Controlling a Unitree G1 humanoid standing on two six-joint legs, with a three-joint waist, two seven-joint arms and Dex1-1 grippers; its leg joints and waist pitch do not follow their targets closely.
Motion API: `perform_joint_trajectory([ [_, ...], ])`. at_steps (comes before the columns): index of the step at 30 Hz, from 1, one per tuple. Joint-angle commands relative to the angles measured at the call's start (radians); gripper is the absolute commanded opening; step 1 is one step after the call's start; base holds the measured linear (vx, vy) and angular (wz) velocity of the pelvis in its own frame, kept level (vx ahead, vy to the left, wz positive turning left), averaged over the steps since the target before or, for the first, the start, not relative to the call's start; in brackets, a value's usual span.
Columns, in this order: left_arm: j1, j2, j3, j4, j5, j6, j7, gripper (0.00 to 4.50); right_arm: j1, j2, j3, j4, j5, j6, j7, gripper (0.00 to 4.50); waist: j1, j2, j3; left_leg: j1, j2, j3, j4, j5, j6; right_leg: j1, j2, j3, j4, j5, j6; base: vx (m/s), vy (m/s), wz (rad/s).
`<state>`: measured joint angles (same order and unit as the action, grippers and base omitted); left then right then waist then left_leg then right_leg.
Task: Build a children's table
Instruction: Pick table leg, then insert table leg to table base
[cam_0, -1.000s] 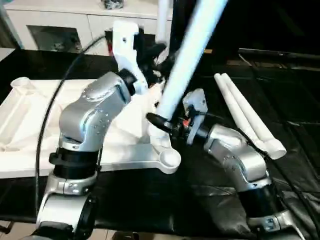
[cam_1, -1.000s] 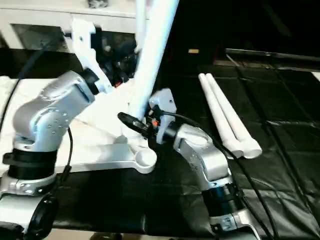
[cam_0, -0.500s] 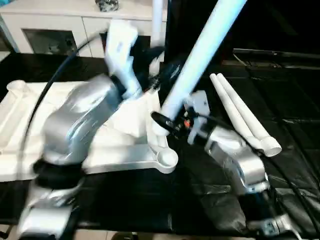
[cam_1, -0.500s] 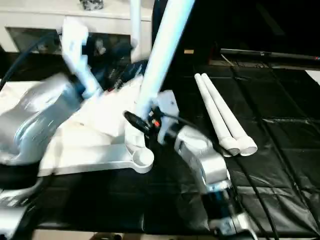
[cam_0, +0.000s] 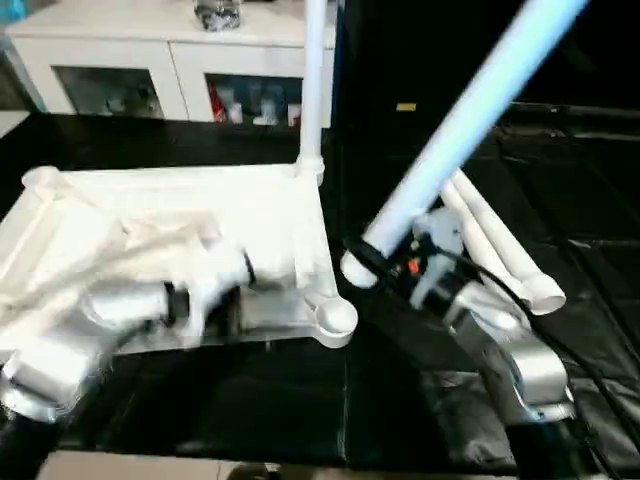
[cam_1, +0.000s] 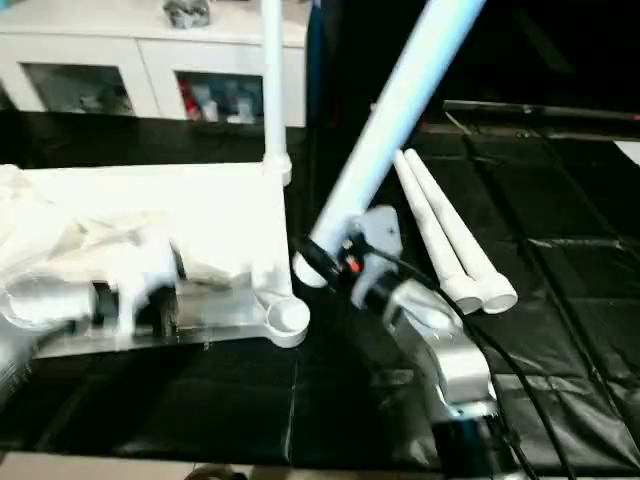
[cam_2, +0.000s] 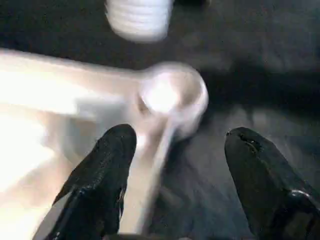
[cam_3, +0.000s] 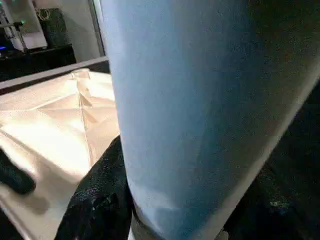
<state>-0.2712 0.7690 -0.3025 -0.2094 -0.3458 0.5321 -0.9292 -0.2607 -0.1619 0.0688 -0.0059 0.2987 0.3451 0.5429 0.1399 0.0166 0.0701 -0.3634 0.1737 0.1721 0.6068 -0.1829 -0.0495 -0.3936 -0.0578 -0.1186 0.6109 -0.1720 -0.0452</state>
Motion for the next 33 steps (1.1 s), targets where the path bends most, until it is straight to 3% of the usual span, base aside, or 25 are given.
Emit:
perform_joint_trajectory([
  [1,0.004,0.007,-0.01,0.038,0.049,-0.024,0.0,2.92,0.015,-0.012,-0.008,-0.045,-0.01,0.016,-0.013,1.93,-0.011,0.017,-0.064,0.023,0.057,-0.033,-0.081,-0.32,-0.027,0.039,-0.102,0.073,-0.107,-0.494,-0.04,0.0,0.0,0.0],
  [4,0.014,0.006,-0.021,0.087,0.081,-0.064,-0.024,2.79,0.034,-0.019,-0.005,-0.059,-0.016,0.025,-0.021,1.93,-0.016,0.018,-0.055,0.032,0.051,-0.035,-0.08,-0.369,-0.029,0.034,-0.102,0.061,-0.13,-0.615,0.009,0.0,0.0,0.0],
  [5,0.017,0.006,-0.03,0.109,0.093,-0.092,-0.031,2.64,0.042,-0.021,-0.005,-0.065,-0.015,0.03,-0.027,1.93,-0.024,0.017,-0.05,0.049,0.048,-0.039,-0.077,-0.43,-0.033,0.029,-0.104,0.047,-0.15,-0.7,0.035,0.0,0.0,0.0],
  [6,0.017,0.006,-0.03,0.109,0.093,-0.092,-0.031,2.53,0.042,-0.021,-0.005,-0.065,-0.015,0.03,-0.027,1.93,-0.027,0.018,-0.053,0.052,0.047,-0.039,-0.075,-0.437,-0.034,0.031,-0.105,0.045,-0.152,-0.704,0.036,0.0,0.0,0.0],
  [7,0.017,0.005,-0.031,0.116,0.094,-0.1,-0.031,2.47,0.044,-0.022,-0.005,-0.067,-0.014,0.033,-0.03,1.93,-0.031,0.019,-0.055,0.053,0.049,-0.042,-0.077,-0.442,-0.034,0.034,-0.107,0.042,-0.151,-0.696,0.034,0.0,0.0,0.0],
  [8,0.01,-0.001,-0.035,0.136,0.107,-0.118,-0.021,2.45,0.046,-0.024,-0.003,-0.066,-0.015,0.031,-0.031,1.93,-0.039,0.023,-0.058,0.042,0.056,-0.05,-0.087,-0.441,-0.029,0.047,-0.105,0.039,-0.146,-0.636,0.023,0.0,0.0,0.0],
  [13,-0.022,-0.031,-0.044,0.217,0.14,-0.17,-0.026,2.02,0.052,-0.028,0.001,-0.069,-0.017,0.034,-0.029,1.93,-0.054,0.025,-0.057,0.051,0.059,-0.052,-0.09,-0.478,-0.036,0.047,-0.11,0.039,-0.144,-0.58,-0.005,0.0,0.0,0.0],
  [14,-0.025,-0.035,-0.043,0.226,0.144,-0.177,-0.031,1.98,0.053,-0.028,0.001,-0.07,-0.017,0.035,-0.028,1.93,-0.059,0.023,-0.058,0.038,0.06,-0.055,-0.094,-0.468,-0.035,0.057,-0.112,0.04,-0.138,-0.566,-0.009,0.0,0.0,0.0],
  [17,-0.045,-0.053,-0.043,0.274,0.163,-0.206,-0.038,1.64,0.055,-0.03,0.003,-0.073,-0.018,0.037,-0.028,1.93,-0.057,0.025,-0.059,0.044,0.057,-0.05,-0.09,-0.446,-0.031,0.05,-0.115,0.047,-0.139,-0.552,-0.02,0.0,0.0,0.0],
  [21,-0.061,-0.057,-0.05,0.314,0.18,-0.227,-0.043,1.42,0.059,-0.034,0.005,-0.076,-0.017,0.039,-0.027,1.93,-0.052,0.025,-0.06,0.045,0.057,-0.046,-0.089,-0.411,-0.021,0.05,-0.113,0.051,-0.136,-0.529,-0.035,0.0,0.0,0.0],
  [22,-0.065,-0.055,-0.056,0.326,0.185,-0.228,-0.057,1.28,0.062,-0.037,0.005,-0.079,-0.016,0.04,-0.025,1.93,-0.051,0.03,-0.059,0.045,0.057,-0.046,-0.09,-0.408,-0.021,0.05,-0.113,0.052,-0.135,-0.522,-0.037,0.0,0.0,0.0],
  [24,-0.068,-0.052,-0.063,0.338,0.19,-0.227,-0.076,1.18,0.066,-0.04,0.006,-0.081,-0.016,0.041,-0.023,1.93,-0.051,0.026,-0.062,0.041,0.059,-0.045,-0.091,-0.388,-0.018,0.054,-0.112,0.054,-0.129,-0.492,-0.044,0.0,0.0,0.0],
  [26,-0.067,-0.052,-0.06,0.339,0.181,-0.209,-0.087,1.09,0.068,-0.043,0.007,-0.083,-0.016,0.043,-0.021,1.93,-0.05,0.03,-0.062,0.039,0.062,-0.045,-0.093,-0.378,-0.017,0.054,-0.113,0.057,-0.124,-0.469,-0.057,0.0,0.0,0.0],
  [33,-0.077,-0.059,-0.068,0.383,0.208,-0.2,-0.103,0.64,0.063,-0.049,0.012,-0.078,-0.016,0.046,-0.014,1.93,-0.05,0.028,-0.064,0.037,0.063,-0.042,-0.093,-0.351,-0.014,0.057,-0.111,0.061,-0.115,-0.413,-0.087,0.0,0.0,0.0],
])
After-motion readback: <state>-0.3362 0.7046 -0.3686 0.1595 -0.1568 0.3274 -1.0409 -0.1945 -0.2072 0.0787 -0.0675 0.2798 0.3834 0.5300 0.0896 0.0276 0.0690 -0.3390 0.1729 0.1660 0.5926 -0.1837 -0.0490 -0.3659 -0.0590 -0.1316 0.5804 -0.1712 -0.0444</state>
